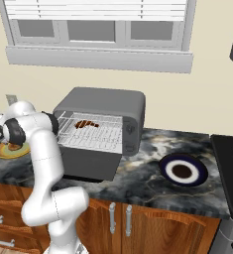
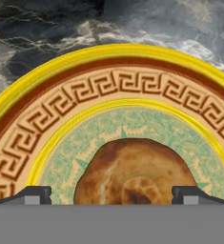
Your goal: Open the toaster oven door. Place the bread on the top rack in the toaster oven and place the chicken drumstick on the bottom rack.
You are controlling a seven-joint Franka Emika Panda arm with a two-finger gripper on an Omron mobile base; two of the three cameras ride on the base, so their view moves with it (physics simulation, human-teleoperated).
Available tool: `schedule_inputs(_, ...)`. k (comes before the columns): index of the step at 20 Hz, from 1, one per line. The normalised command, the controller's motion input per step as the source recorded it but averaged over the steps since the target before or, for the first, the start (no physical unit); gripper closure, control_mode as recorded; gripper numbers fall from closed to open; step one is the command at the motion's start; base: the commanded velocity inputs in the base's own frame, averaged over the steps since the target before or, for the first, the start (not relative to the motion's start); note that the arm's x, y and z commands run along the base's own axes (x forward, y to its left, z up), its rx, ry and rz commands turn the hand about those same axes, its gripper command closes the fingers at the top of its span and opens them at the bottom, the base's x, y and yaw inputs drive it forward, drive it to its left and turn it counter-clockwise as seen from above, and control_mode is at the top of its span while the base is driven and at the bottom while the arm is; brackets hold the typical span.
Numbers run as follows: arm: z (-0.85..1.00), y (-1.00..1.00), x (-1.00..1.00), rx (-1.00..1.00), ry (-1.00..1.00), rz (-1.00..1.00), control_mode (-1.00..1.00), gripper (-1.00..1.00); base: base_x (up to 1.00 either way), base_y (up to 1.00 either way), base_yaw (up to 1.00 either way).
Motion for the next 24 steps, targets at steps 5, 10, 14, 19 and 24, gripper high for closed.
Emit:
schedule_inputs(5, -0.28, -0.08, 0.00, 0.00, 0.00, 0.00, -1.00, -1.00, 0.00, 0.00, 0.00)
schedule_inputs(10, -0.30, -0.09, 0.00, 0.00, 0.00, 0.00, -1.00, -1.00, 0.00, 0.00, 0.00)
schedule_inputs(14, -0.32, -0.13, 0.00, 0.00, -0.01, 0.00, -1.00, -1.00, 0.00, 0.00, 0.00)
schedule_inputs(19, -0.36, -0.14, -0.03, 0.00, -0.03, 0.00, -1.00, -1.00, 0.00, 0.00, 0.00)
schedule_inputs(24, -0.26, -0.16, -0.07, 0.01, -0.10, 0.00, -1.00, -1.00, 0.00, 0.00, 0.00)
